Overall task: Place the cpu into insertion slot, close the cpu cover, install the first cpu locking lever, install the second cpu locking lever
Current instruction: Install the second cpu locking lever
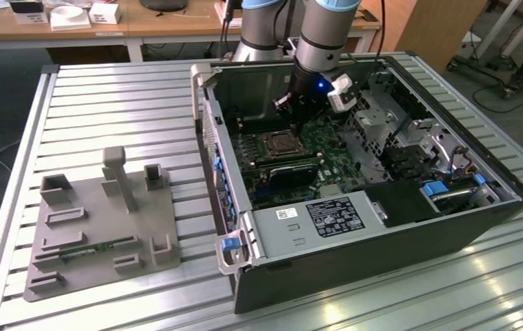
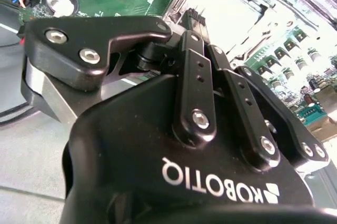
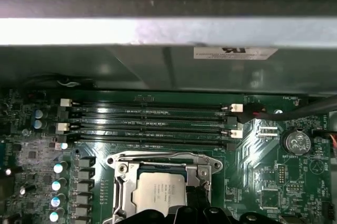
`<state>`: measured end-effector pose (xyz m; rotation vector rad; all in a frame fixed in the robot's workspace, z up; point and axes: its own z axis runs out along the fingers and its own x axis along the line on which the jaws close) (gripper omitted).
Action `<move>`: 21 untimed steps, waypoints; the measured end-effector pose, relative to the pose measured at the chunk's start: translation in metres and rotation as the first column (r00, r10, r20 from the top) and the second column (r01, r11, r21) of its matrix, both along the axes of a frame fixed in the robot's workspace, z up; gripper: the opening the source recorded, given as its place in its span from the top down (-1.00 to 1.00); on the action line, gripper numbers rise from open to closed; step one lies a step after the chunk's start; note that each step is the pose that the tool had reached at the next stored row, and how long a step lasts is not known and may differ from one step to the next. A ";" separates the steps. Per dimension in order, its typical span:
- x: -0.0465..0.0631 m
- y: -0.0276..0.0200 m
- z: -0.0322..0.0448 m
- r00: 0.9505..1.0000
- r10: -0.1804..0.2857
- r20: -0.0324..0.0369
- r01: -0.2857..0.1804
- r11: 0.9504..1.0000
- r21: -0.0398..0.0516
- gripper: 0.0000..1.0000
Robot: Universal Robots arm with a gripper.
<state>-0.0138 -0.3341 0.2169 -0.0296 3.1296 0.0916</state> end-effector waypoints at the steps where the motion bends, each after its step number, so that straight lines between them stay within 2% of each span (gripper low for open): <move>1: 0.000 0.0000 0.0027 1.000 0.000 0.000 0.000 1.000 0.000 0.80; 5: 0.000 -0.0001 0.0110 1.000 0.000 0.000 0.000 1.000 -0.002 0.80; 8: 0.000 -0.0025 0.0114 1.000 0.000 0.000 0.000 1.000 -0.002 0.80; 19: 0.000 -0.0213 0.0115 1.000 0.000 0.000 0.000 1.000 -0.004 0.80; 21: 0.000 -0.0233 0.0117 1.000 0.000 0.000 0.000 1.000 -0.005 0.80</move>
